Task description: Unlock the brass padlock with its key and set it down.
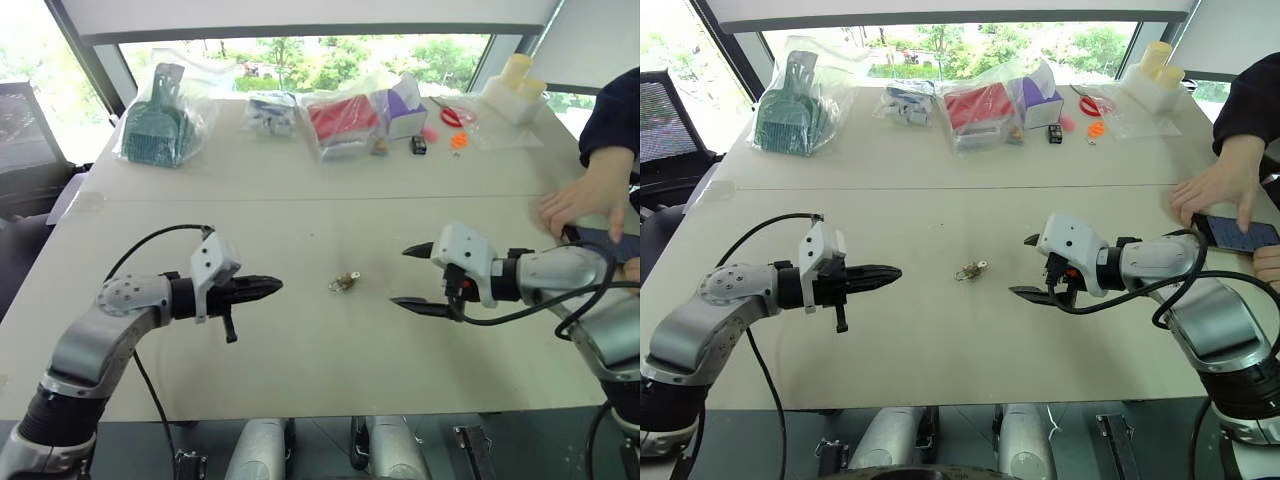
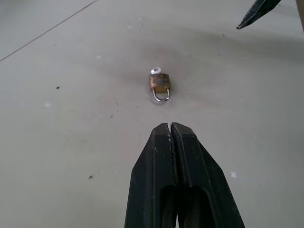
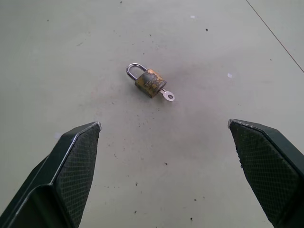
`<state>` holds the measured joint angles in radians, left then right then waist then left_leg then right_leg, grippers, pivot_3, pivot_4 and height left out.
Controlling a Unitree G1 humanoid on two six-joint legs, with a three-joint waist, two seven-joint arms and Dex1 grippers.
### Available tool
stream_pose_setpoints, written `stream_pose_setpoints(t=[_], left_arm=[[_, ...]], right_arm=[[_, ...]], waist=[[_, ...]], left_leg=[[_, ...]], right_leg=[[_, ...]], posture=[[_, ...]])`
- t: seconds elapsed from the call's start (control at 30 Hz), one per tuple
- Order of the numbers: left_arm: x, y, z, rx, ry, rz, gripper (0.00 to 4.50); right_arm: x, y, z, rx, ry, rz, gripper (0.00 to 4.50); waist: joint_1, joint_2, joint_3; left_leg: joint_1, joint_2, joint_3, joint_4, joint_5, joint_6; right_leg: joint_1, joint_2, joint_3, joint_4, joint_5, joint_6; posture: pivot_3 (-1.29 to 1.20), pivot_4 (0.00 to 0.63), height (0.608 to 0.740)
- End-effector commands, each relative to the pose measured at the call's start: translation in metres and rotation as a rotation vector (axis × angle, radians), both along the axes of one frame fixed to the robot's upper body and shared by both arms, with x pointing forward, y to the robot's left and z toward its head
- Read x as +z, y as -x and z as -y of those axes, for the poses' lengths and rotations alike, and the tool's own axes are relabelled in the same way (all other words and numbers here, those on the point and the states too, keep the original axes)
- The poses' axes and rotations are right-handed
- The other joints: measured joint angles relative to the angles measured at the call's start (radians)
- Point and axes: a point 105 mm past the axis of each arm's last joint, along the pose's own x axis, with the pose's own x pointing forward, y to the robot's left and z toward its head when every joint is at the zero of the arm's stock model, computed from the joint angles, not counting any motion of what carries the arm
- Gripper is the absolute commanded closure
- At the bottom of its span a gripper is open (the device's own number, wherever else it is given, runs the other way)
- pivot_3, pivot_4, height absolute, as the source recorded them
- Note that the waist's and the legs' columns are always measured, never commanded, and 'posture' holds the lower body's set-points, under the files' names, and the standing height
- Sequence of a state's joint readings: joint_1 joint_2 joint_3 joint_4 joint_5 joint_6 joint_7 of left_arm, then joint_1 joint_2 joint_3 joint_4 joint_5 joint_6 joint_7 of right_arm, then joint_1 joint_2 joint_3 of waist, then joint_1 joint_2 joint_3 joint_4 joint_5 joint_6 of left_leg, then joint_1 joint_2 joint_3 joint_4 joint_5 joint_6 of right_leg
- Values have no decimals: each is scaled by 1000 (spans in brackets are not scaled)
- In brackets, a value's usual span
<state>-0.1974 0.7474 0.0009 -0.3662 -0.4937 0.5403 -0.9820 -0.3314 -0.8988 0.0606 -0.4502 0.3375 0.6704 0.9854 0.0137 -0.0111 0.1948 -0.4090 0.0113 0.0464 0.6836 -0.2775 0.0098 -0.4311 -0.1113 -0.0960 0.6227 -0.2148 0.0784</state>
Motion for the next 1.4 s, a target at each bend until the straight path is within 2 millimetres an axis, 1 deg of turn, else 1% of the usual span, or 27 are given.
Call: stream_pose_setpoints(t=[0.03,0.17,0.23,0.37,0.43,0.57,0.83,1.0,1.07,1.13,1.17,1.27,1.3,1.4], left_arm=[[14,4,-2,-8,7,56,4500],[23,2,-5,6,21,64,4500],[24,1,-6,3,9,73,4500],[19,0,-5,-18,-27,80,4500],[15,3,-7,-34,-43,79,4500],[17,3,-1,-57,-29,78,4500],[13,-4,14,-84,-40,133,4500],[7,-9,20,-104,-45,135,4500],[1,-14,25,-104,-39,129,4500],[-10,-20,32,-101,-38,110,3933],[-15,-24,38,-96,-53,127,3598],[-24,-34,58,-85,-71,185,2380],[-26,-36,64,-80,-69,194,1885],[-35,-41,83,-80,-67,203,706]], right_arm=[[8,5,-10,35,-12,42,39],[12,2,-15,41,-24,54,39],[14,1,-18,50,-29,59,39],[12,-1,-20,57,-22,61,39],[10,2,-22,63,-18,56,39],[14,1,-20,49,-22,64,39],[13,2,-16,20,-18,75,39],[13,4,-16,-6,-27,79,39],[12,7,-14,-17,-24,77,39],[10,9,-11,-33,-14,76,0],[10,10,-10,-41,-11,79,0],[11,13,-8,-62,-18,86,0],[11,13,-7,-71,-16,88,0],[7,15,-3,-102,-5,91,0]], waist=[[0,0,0],[1,0,0],[0,0,0],[0,0,0],[0,0,0],[1,0,0],[1,0,0],[1,0,0],[2,0,0],[4,0,0],[3,0,0],[3,0,0],[3,0,0],[2,-1,0]], left_leg=[[0,0,0,0,0,0],[0,0,0,0,0,0],[0,0,0,0,0,0],[0,0,0,0,0,0],[0,0,0,0,0,0],[0,0,1,0,0,0],[0,0,1,0,0,0],[0,0,1,0,0,0],[0,0,1,0,0,0],[0,0,1,0,0,0],[0,0,1,0,0,0],[0,-1,1,0,0,1],[0,-1,1,0,0,1],[0,-1,1,0,0,1]], right_leg=[[0,0,0,0,0,0],[0,0,0,0,0,0],[0,0,0,-1,0,0],[0,0,0,-1,0,0],[0,0,0,-1,0,0],[1,0,0,-2,0,0],[1,0,0,-2,1,2],[1,0,0,-2,2,2],[1,0,0,-2,2,2],[1,0,0,-3,2,2],[1,0,0,-3,2,2],[2,0,0,-3,2,2],[2,0,0,-3,2,2],[2,0,0,-3,2,3]], posture=[[0,150,740],[0,150,740],[0,150,740],[0,150,740],[0,150,740],[0,150,740],[0,150,740],[0,150,740],[0,150,740],[0,150,740],[0,150,740],[0,150,740],[0,150,740],[0,150,740]])
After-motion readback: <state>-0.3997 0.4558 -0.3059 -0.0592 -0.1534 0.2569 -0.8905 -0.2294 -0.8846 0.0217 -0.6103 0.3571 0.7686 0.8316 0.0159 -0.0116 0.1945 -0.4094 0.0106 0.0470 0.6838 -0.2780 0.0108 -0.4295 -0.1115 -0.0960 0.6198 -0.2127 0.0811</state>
